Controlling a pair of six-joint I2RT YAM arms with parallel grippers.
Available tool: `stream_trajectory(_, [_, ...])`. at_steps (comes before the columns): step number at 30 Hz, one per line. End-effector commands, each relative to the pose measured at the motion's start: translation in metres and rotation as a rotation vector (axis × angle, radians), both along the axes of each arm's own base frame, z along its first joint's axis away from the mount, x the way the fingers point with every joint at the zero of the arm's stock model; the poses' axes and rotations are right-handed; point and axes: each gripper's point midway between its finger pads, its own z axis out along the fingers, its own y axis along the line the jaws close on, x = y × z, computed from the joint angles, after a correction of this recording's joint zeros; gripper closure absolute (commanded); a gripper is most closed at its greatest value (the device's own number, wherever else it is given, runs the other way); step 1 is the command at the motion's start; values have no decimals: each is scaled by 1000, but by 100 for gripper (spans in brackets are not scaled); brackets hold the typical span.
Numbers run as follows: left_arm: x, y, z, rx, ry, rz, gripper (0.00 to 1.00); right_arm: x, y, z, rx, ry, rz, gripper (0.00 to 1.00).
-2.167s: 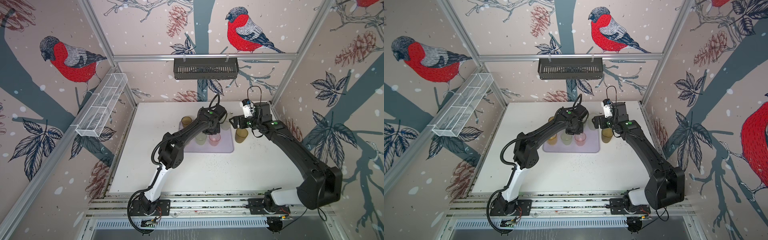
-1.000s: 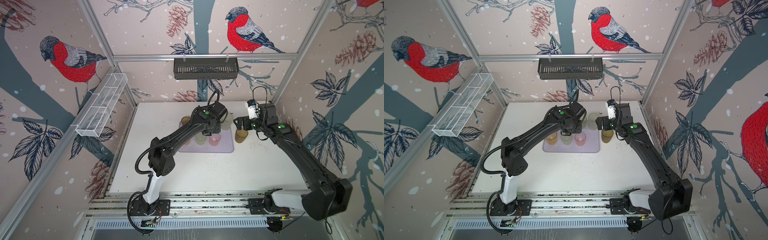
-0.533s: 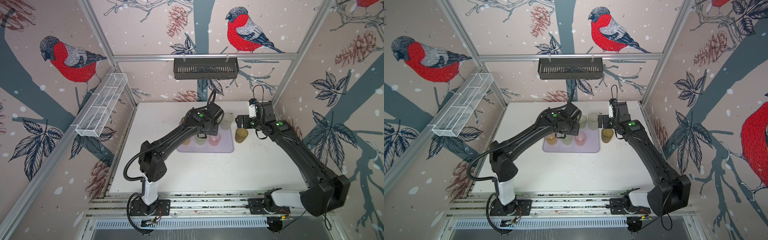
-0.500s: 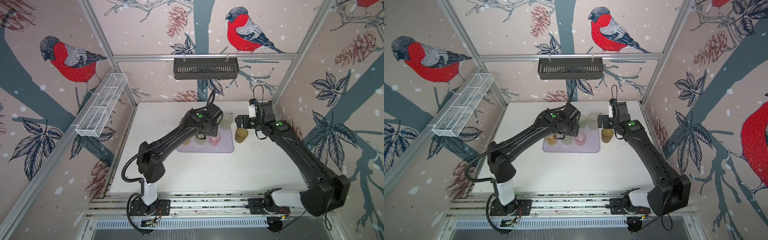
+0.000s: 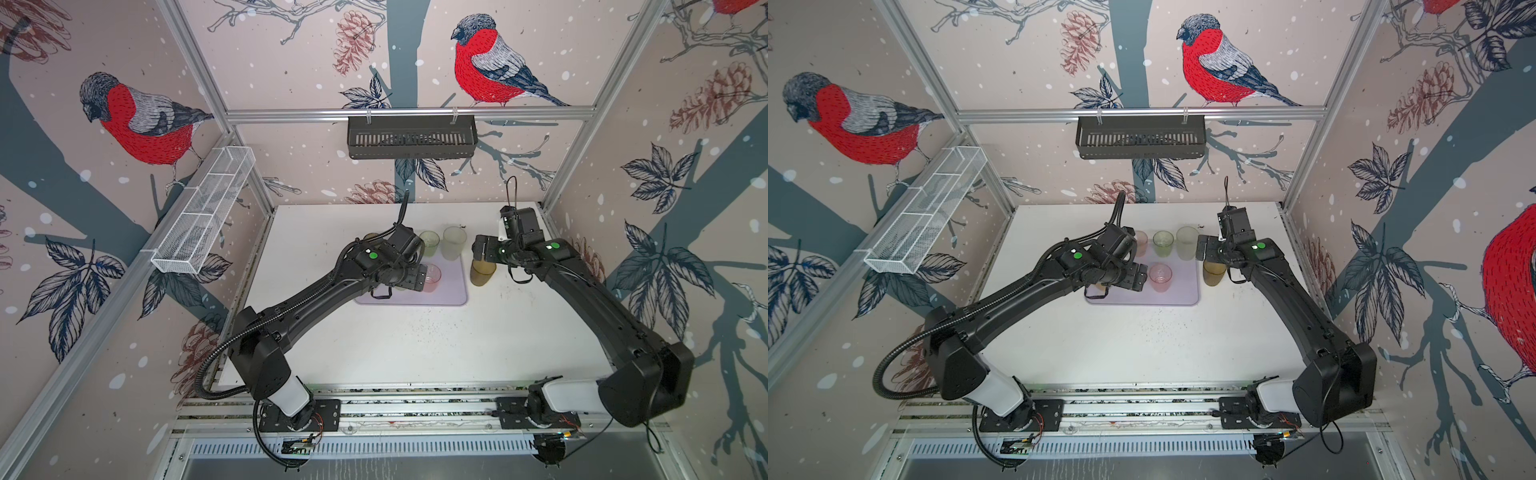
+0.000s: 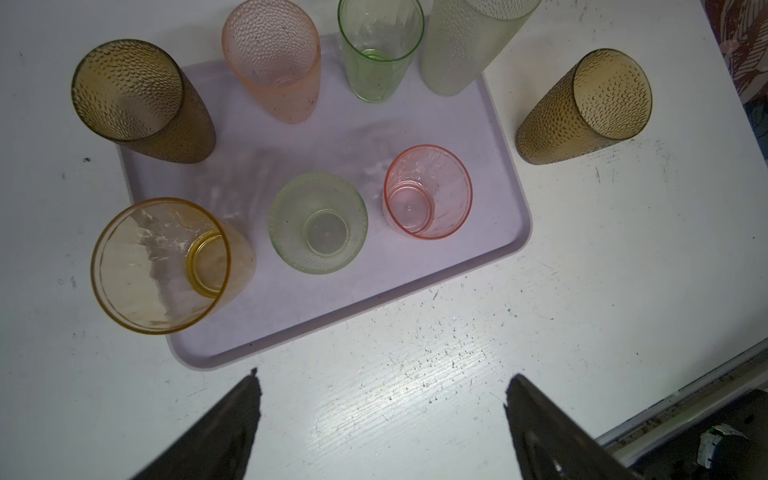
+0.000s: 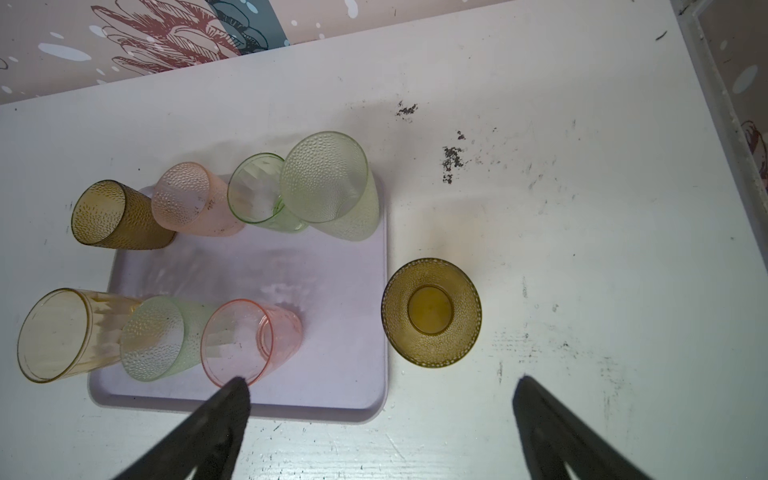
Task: Place the glasses into the tray
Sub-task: 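Raise the left gripper while the right gripper moves toward the olive glass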
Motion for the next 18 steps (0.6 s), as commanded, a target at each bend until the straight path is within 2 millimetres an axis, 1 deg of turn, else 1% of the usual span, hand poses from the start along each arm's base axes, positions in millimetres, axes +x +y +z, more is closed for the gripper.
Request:
stream_trajectory(1, [6,-3,10,-26,-50,-6,8,-6,-10,-8,-11,32,-42,0])
stream_trajectory(3, [9,-1,10,-19,-60,0,7,-6,-20,-18,-30,65,-59,0])
stream_trajectory(6, [16,-2,12,-23,-86,15,6,-1,-29,-29,-41,96,-54,0])
stream_trajectory(7, [19,-4,12,-26,-95,19,3,1,-31,-32,-43,103,-47,0])
stream_trajectory(13, [33,-16,18,-57,-103,51,3,13,-54,-48,-69,160,-35,0])
stream_trajectory(18, [39,-27,19,-74,-88,59,2,17,-69,-67,-35,194,-31,0])
